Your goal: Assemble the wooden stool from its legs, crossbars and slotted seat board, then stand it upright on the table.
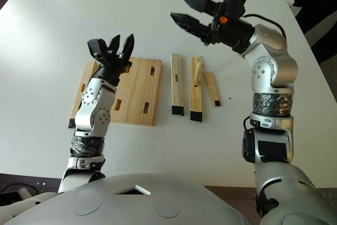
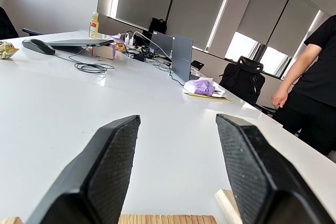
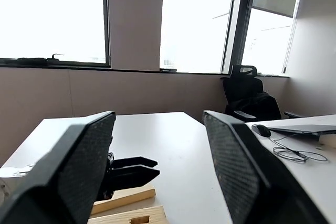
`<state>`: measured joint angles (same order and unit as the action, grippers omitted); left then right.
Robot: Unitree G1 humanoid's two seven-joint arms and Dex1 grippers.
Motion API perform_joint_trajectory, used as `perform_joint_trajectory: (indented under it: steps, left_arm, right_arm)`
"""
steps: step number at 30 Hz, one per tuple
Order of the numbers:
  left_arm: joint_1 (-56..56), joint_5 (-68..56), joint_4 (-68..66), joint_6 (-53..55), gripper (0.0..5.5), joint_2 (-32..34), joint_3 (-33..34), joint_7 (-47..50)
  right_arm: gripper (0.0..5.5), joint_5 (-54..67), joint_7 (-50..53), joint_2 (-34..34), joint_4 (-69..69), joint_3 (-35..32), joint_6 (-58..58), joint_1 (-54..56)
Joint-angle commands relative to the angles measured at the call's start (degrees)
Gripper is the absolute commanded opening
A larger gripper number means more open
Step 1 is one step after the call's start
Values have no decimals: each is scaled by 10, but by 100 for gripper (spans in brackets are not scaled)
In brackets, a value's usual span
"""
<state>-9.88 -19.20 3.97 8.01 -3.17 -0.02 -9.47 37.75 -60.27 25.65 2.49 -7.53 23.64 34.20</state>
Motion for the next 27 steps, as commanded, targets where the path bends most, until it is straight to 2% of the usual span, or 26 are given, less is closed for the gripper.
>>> perform_joint_trajectory:
  steps: [1, 5, 7, 18, 22, 27]
  left_arm:
    - [-3, 2, -3, 3, 268, -5, 4, 4]
    - [-2, 3, -1, 3, 268, -4, 6, 6]
    - [0, 3, 1, 4, 268, -2, 8, 8]
    - [-14, 0, -9, 4, 268, 1, 12, 4]
    - [-8, -2, -5, -1, 268, -4, 18, 11]
    - [7, 3, 5, -13, 268, -11, 29, 28]
  right_arm:
    - [309, -80, 12, 11, 35, 51, -32, -29]
    - [309, -212, 14, 28, 147, 148, -93, -73]
    - [309, -218, 3, 23, 162, 159, -103, -85]
    - [309, -77, 35, -6, 44, 56, -31, -43]
    - [309, -54, 64, 19, -4, 19, 6, -6]
    - [309, -17, 50, 62, -79, 14, 77, 0]
